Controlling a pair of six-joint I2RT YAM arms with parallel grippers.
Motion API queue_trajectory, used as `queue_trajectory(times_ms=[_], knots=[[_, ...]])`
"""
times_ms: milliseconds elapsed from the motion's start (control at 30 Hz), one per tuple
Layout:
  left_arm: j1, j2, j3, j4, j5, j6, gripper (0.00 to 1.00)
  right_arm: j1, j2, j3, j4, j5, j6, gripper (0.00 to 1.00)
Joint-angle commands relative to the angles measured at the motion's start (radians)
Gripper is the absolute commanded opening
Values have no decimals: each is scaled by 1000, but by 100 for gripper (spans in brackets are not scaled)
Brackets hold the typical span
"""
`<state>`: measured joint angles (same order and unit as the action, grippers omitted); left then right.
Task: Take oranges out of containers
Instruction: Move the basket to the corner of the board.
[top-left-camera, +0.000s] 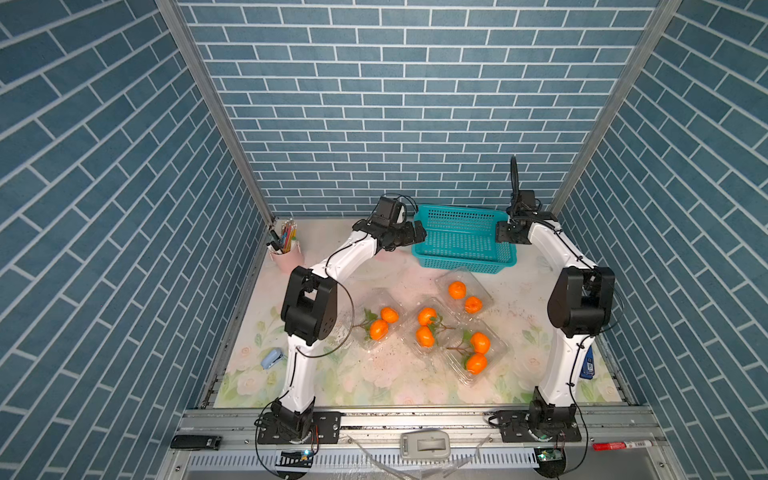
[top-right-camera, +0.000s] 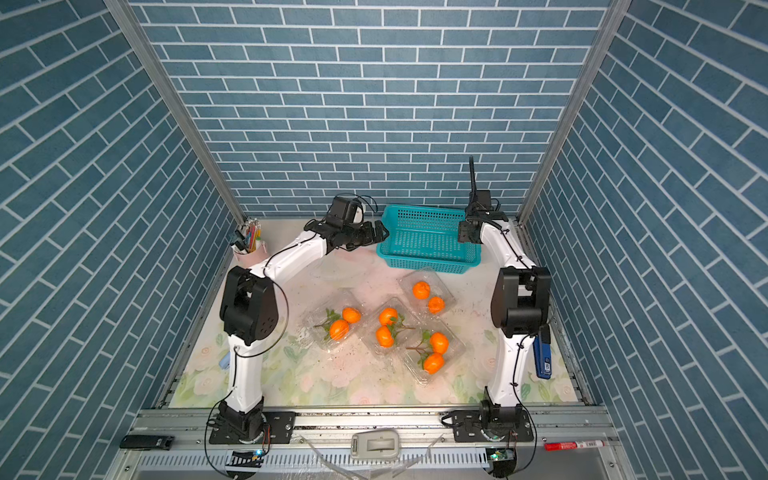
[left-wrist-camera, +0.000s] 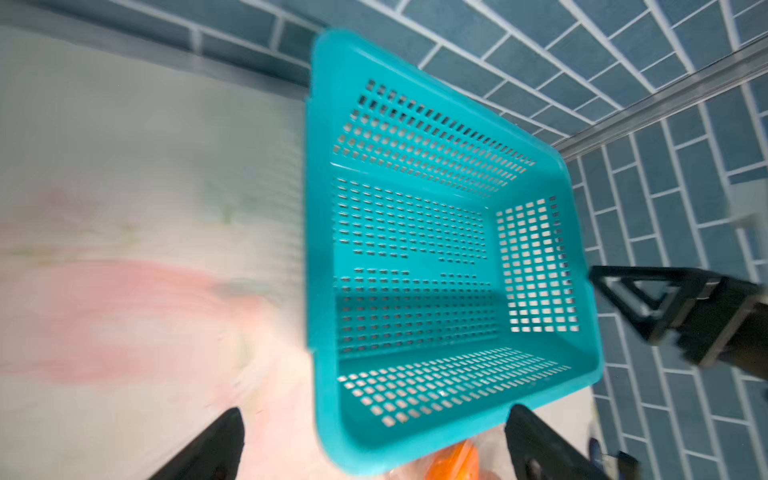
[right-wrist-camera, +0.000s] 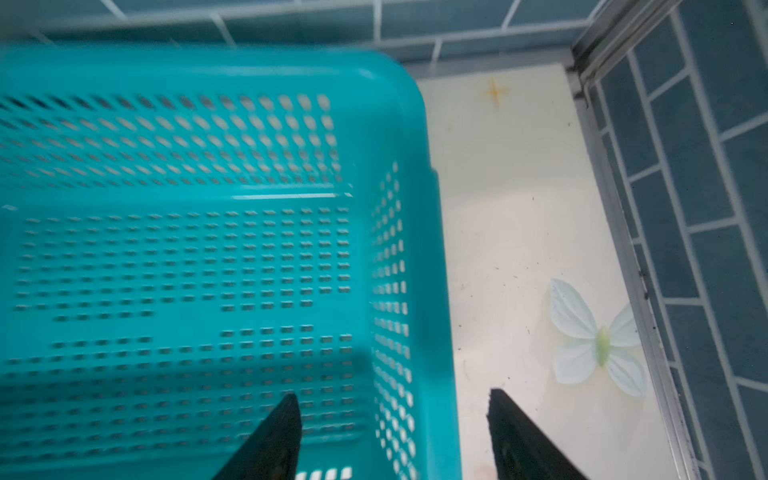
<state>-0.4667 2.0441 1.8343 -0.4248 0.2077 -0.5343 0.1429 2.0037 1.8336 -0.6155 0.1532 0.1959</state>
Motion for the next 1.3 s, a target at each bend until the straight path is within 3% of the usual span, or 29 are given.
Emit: queue_trajectory(times_ms=[0,67,133,233,367,533,667,1067,1267], knots=[[5,-148,-75,-135,-309,172,99,104,-45,25,55,-47,115,80],[4,-241,-177,-85,-461,191,99,165,19,79,69,-72,173,82],[9,-330,-297,-9,-537,195,99,214,102,166,52,-88,207,83],[38,-452,-468,109,-417,242,99,287,232,307,19,-78,234,83],[62,-532,-616,211,-304,171,99,356,377,475,-40,-45,253,79],[62,-516,-656,201,-200,98,99,399,491,578,-72,-20,261,70],[63,-507,-676,202,-136,57,99,417,543,634,-98,-21,269,68],[62,-551,-688,168,-105,48,99,441,420,581,-68,-2,296,73],[63,-557,-678,149,-86,42,99,475,467,632,-77,-6,305,75]])
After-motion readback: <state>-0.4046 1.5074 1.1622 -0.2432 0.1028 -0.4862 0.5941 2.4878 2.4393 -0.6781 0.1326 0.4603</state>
